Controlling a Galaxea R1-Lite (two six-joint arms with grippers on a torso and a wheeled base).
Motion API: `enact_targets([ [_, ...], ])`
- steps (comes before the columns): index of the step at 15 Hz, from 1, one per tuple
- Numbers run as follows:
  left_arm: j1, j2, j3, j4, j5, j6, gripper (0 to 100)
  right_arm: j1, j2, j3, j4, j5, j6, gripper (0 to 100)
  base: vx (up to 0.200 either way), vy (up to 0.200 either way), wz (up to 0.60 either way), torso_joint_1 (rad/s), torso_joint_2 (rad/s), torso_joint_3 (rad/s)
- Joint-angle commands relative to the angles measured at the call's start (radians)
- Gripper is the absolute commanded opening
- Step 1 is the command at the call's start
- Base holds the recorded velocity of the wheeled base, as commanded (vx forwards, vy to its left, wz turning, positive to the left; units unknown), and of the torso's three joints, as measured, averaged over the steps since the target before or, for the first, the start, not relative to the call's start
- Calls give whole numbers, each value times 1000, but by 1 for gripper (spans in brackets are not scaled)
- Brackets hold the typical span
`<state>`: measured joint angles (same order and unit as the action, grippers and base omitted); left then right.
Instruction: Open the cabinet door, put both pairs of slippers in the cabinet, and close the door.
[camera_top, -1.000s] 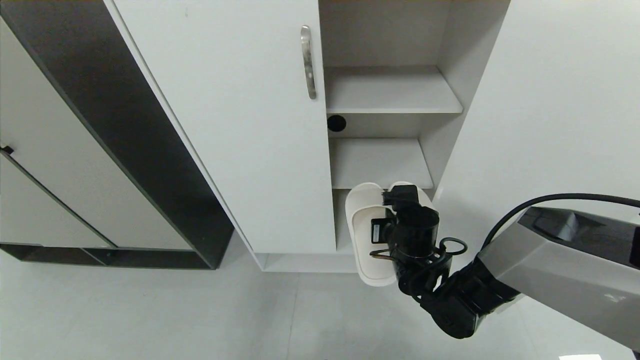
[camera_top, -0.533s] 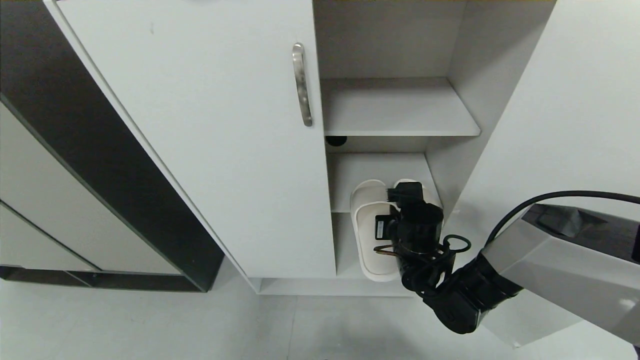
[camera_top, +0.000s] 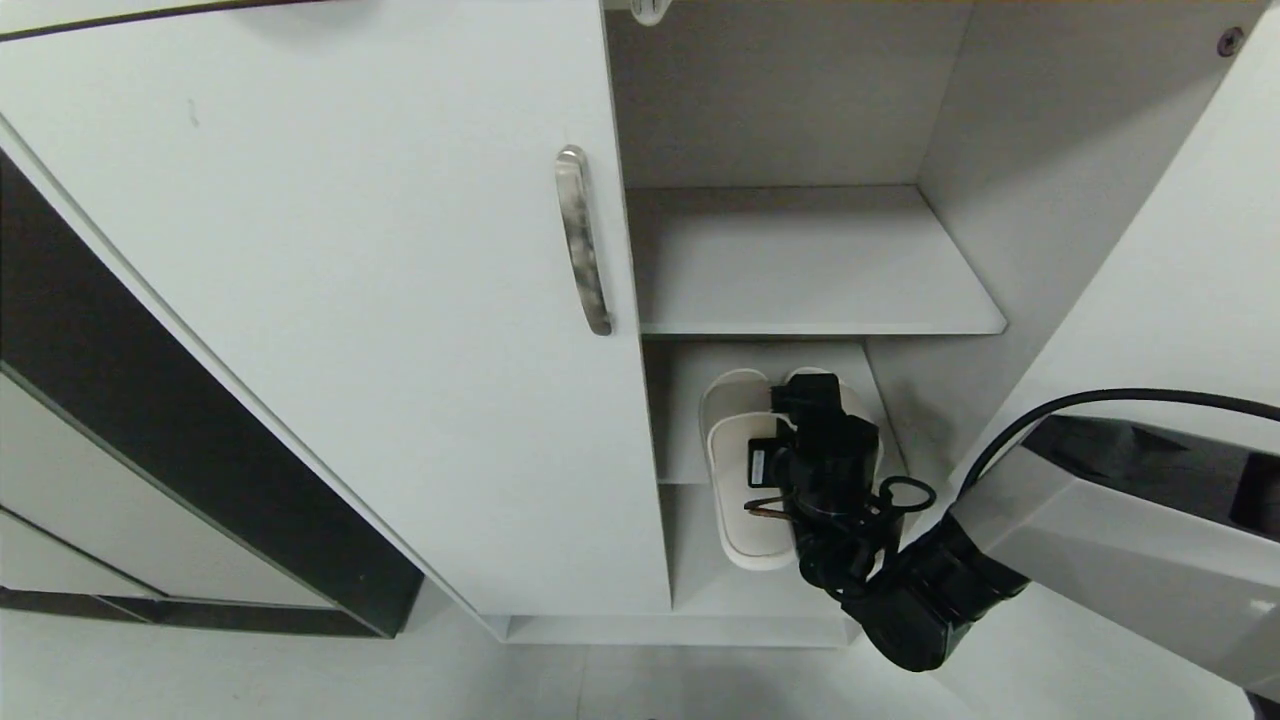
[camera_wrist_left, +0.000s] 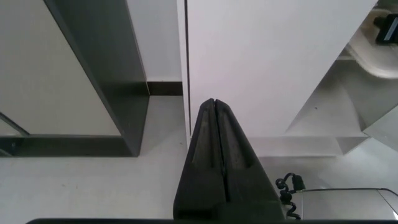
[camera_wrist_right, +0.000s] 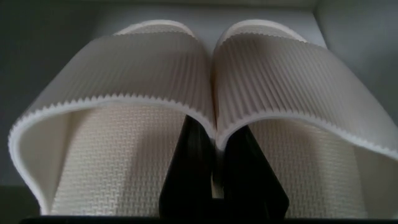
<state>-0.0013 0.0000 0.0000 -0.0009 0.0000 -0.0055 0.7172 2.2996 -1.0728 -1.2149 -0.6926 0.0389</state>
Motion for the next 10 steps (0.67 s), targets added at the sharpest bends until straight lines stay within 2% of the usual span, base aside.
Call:
enact_targets([
  [1,0,2,0,-1,0,-1,0,-1,21,-15,-6,13,1,0,0,0,0,0,0,0],
  [5,0,2,0,-1,0,-1,0,-51,92,-159,15,42,-10,0,0,0,0,0,0,0],
  [10,0,2,0,-1,0,-1,0,-94,170,-377,147,67,-11,0,0,0,0,0,0,0],
])
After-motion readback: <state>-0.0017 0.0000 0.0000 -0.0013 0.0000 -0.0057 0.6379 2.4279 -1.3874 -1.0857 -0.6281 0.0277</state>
